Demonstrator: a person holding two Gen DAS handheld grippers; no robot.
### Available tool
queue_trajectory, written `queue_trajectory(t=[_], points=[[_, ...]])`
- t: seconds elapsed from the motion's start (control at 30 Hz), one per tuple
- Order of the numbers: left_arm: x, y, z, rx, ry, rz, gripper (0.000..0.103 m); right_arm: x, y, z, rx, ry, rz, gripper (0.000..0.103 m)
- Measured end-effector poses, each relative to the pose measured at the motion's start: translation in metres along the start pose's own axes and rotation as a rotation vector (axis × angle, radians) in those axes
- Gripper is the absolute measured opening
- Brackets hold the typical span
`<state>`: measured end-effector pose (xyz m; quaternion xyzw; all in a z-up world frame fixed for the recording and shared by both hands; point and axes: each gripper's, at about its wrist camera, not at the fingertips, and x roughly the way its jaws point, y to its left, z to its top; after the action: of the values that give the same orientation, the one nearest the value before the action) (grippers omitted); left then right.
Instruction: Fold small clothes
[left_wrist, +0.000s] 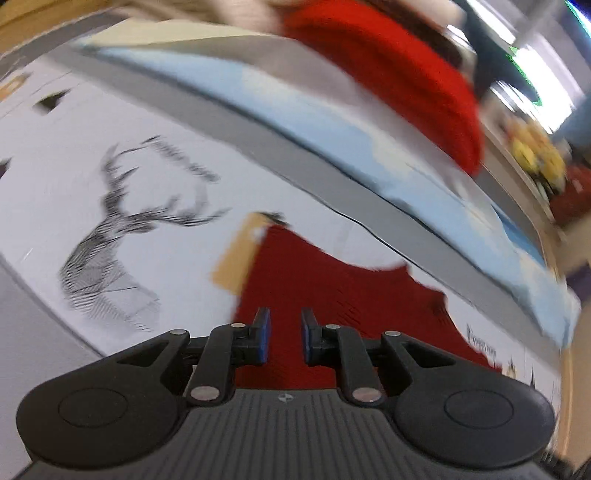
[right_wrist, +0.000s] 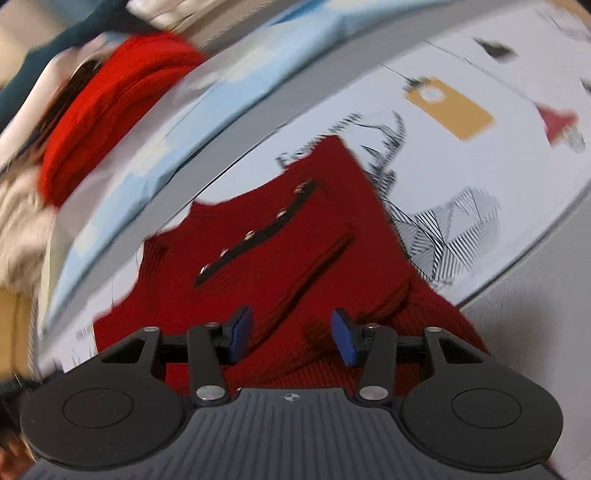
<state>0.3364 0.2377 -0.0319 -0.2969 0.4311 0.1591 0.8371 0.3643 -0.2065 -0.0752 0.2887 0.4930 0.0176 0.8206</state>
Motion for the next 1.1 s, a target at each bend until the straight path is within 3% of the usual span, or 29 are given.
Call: queue_trajectory(t=[0.1,0.33,0.57,0.83,0.87,0.93,1.03,1.1], points=[[0.0,0.006,0.012,-0.046,-0.004,-0.013,0.017,0.008,-0.015,0.003,0.127,-0.026,0.049,0.032],[-0.003,-0.006,0.009,-0.013,0.003,-0.055,0.017,0.031,-0.034,0.009,0.268,-0.055,0.101,0.033],[0.001,0.002,0.012,-0.007,0.011,-0.065,0.017,0.056,-0.037,0.007,0.233,-0.042,0.052,0.033],[0.007,0.007,0.014,0.001,0.027,-0.062,0.017,0.062,-0.039,0.017,0.195,-0.072,0.076,0.032],[0.008,0.007,0.014,0.003,0.029,-0.062,0.017,0.062,-0.039,0.019,0.19,-0.076,0.075,0.03],[0.009,0.009,0.014,-0.001,0.03,-0.061,0.017,0.06,-0.038,0.023,0.171,-0.09,0.08,0.009],[0.011,0.01,0.016,-0.01,0.03,-0.058,0.017,0.043,-0.024,0.024,0.101,-0.159,0.126,0.008],[0.013,0.009,0.016,-0.01,0.031,-0.057,0.017,0.017,0.002,0.019,-0.035,-0.26,0.177,0.008]])
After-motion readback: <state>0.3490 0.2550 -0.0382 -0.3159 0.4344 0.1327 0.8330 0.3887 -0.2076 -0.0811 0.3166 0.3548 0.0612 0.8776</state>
